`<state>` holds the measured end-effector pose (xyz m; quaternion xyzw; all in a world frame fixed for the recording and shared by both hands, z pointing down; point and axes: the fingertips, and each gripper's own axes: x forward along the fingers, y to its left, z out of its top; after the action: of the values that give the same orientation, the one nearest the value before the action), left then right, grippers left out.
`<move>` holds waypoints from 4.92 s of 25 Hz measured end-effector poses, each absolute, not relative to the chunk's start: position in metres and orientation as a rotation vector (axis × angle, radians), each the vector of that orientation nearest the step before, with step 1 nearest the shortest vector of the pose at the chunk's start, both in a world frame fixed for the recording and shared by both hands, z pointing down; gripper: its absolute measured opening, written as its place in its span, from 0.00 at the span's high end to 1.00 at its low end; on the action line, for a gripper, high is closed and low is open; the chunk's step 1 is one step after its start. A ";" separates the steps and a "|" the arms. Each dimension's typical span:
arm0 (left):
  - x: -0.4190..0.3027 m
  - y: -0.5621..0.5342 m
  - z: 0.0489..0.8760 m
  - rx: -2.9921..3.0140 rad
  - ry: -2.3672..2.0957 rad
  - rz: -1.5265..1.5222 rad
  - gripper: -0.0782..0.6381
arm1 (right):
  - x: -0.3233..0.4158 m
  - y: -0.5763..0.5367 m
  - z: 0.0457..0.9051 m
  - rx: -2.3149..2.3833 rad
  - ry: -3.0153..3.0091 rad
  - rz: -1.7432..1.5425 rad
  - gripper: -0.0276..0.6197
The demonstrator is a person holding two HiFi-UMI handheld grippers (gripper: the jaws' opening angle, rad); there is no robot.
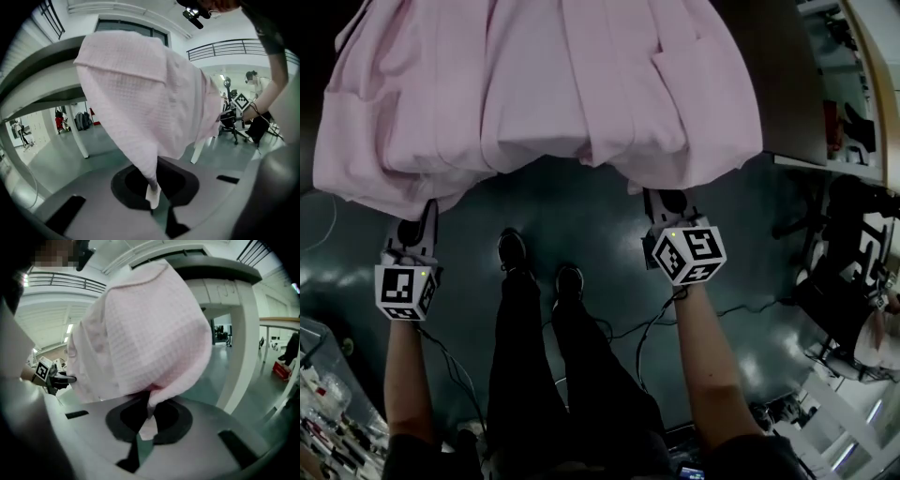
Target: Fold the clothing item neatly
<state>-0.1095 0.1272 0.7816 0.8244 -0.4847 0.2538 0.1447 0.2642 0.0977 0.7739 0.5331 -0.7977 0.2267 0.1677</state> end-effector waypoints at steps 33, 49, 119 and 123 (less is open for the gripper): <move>-0.172 -0.058 0.359 2.613 -1.111 -0.010 0.85 | 0.205 -0.089 0.347 1.436 -2.615 0.238 0.95; -0.189 -0.403 0.340 2.452 -1.386 -0.007 0.85 | 0.264 -0.421 0.341 1.372 -2.599 0.358 0.95; -0.060 -0.072 0.392 2.439 -1.191 -0.087 0.88 | 0.055 -0.107 0.344 1.398 -2.968 0.394 0.97; -0.084 -0.020 0.386 2.454 -1.215 -0.082 0.88 | 0.042 -0.046 0.342 1.422 -2.935 0.347 0.97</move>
<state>-0.0842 -0.0200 0.3859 0.8777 -0.4346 -0.0293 0.1998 0.0423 -0.0460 0.3425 0.4325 -0.8928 0.1056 -0.0688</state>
